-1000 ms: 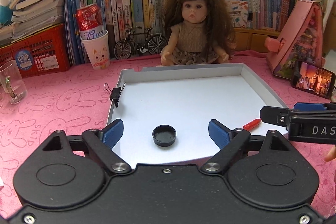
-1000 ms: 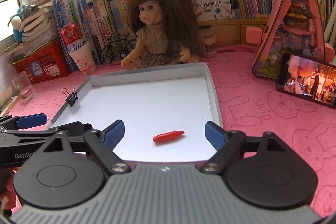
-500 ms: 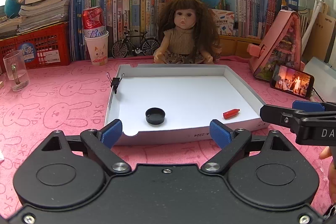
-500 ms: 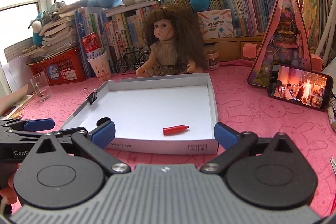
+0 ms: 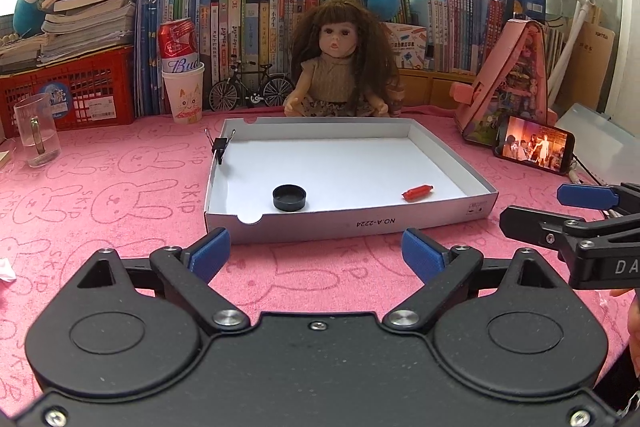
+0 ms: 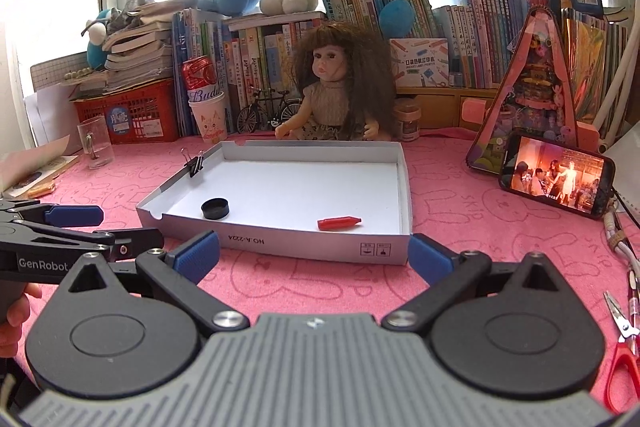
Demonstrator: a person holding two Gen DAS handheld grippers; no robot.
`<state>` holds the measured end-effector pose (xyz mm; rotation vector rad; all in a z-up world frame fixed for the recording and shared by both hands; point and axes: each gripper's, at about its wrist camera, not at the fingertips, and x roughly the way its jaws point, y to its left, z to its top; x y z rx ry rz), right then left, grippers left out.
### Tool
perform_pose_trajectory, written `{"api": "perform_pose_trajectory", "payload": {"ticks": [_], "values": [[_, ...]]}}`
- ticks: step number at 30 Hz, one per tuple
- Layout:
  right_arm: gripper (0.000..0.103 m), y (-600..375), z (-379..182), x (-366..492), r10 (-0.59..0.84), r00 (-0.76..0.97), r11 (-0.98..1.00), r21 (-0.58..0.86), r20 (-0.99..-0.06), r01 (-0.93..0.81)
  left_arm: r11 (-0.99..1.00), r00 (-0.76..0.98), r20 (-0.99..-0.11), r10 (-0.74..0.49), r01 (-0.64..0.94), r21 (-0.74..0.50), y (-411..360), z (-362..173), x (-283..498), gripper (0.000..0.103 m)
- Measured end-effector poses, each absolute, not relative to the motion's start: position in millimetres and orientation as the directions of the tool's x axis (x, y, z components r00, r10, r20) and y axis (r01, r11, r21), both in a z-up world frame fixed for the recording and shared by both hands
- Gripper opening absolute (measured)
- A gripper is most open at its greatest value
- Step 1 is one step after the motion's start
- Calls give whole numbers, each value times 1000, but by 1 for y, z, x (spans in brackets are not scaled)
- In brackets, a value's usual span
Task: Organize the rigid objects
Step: 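Withdraw both open tools from the tray back toward the remaining objects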
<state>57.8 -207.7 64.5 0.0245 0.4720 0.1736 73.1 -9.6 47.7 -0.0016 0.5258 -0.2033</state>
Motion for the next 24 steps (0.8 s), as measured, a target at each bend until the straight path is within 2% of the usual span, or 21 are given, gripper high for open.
{"api": "perform_pose_trajectory", "payload": {"ticks": [8,18,24], "values": [[103,-207,55,31,165,885,984,9,-436,-179,981,856,-486,-176,192,-16,-3,37,48,92],[103,-210,37,14,157,874,986,17,-460,-168,977,867,-460,-191,213,-4,7,26,18,92],[103,-212,35,5,157,876,987,32,-457,-160,975,868,-456,-197,221,0,9,22,6,82]]}}
